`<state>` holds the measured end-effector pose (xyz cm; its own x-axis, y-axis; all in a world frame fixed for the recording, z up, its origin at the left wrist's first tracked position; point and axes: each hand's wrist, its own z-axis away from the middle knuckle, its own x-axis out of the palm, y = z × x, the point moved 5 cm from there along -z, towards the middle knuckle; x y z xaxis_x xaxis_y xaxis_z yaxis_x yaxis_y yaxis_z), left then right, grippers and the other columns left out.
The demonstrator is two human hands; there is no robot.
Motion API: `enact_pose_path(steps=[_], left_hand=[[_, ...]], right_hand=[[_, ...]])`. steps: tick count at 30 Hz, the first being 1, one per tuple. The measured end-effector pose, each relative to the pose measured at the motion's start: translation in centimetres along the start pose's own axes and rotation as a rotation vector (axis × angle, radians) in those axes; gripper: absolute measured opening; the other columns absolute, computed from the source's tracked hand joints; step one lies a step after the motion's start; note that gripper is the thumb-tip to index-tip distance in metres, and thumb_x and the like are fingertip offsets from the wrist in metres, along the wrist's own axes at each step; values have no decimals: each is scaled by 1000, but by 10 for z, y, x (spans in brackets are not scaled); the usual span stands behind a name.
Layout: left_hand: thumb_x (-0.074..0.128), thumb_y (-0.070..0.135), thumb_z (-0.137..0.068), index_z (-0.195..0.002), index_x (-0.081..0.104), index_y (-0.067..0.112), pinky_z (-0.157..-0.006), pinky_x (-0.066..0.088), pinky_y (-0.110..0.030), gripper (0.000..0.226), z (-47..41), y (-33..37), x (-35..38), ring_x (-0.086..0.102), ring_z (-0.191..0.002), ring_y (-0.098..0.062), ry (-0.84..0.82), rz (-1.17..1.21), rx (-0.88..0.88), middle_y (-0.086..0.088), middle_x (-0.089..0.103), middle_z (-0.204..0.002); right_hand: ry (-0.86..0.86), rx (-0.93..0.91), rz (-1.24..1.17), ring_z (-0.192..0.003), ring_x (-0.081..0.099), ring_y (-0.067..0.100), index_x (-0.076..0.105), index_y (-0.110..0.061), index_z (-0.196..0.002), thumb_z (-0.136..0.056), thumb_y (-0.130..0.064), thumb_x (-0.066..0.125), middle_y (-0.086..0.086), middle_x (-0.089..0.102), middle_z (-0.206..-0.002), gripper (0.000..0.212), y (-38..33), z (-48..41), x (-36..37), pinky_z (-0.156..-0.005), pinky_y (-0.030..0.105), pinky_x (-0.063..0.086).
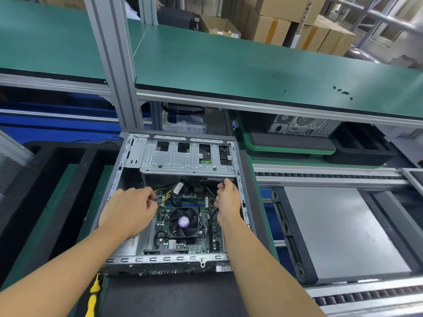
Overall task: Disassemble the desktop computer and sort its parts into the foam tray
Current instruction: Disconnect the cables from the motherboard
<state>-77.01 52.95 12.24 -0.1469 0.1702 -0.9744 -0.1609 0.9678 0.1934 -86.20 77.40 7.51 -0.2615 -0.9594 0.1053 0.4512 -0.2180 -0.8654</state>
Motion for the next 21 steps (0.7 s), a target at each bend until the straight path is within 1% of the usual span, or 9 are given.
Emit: enact_pose_path(steps=[3,5,8,12,14,17,19,21], left_hand=[[37,39,-91,-96,62,36,-85,41,-32,26,-2,-1,3,42,-65,1,-30,-8,8,19,53,-66],[36,40,-90,-96,61,36,-87,41,-33,26,-3,-1,5,47,-70,-1,-41,-10,15,18,56,-68],[35,41,-90,-96,60,37,-89,42,-33,26,-3,-2,7,50,-72,-2,-47,-8,19,18,57,-70],[34,41,-90,-95,60,37,-89,41,-33,26,-4,-2,7,50,-74,-3,-55,4,25,18,58,-70],[34,41,-90,-95,59,37,-89,41,-33,27,-4,-2,7,51,-74,-3,-53,5,28,18,58,-70],[33,41,-90,-96,60,37,-89,42,-33,28,-3,-2,6,51,-75,-3,-55,7,28,18,59,-72],[33,41,-91,-97,60,37,-89,42,-33,28,-3,-2,6,52,-75,-3,-58,5,28,18,60,-72],[32,40,-91,-97,60,37,-89,42,-33,29,-3,-2,6,52,-74,-3,-62,0,32,18,60,-72]], right_hand=[[6,0,-2,-44,25,8,52,-14,-83,-103,-31,44,-7,36,-55,27,0,-1,-1,-41,23,23],[6,1,-2,-44,24,9,51,-14,-83,-103,-30,44,-6,35,-56,27,0,-1,-1,-42,23,22],[11,6,-6,-44,23,9,49,-14,-82,-102,-27,43,-6,33,-55,24,0,0,-1,-42,24,22],[18,10,-27,-43,20,10,42,-15,-76,-95,-18,39,-6,29,-50,19,1,7,-2,-43,26,19],[-4,12,-32,-42,20,10,44,-14,-75,-95,-17,40,-6,29,-48,21,2,12,0,-43,26,17],[-90,27,-12,-43,20,11,50,-13,-76,-99,-22,43,-5,30,-48,25,0,17,2,-47,28,17],[-191,41,-99,-43,19,11,50,-14,-74,-101,-26,43,-6,29,-49,30,-2,19,4,-46,27,17],[-344,65,-245,-41,18,10,49,-16,-66,-100,-29,42,-6,28,-48,38,-5,25,9,-41,25,17]])
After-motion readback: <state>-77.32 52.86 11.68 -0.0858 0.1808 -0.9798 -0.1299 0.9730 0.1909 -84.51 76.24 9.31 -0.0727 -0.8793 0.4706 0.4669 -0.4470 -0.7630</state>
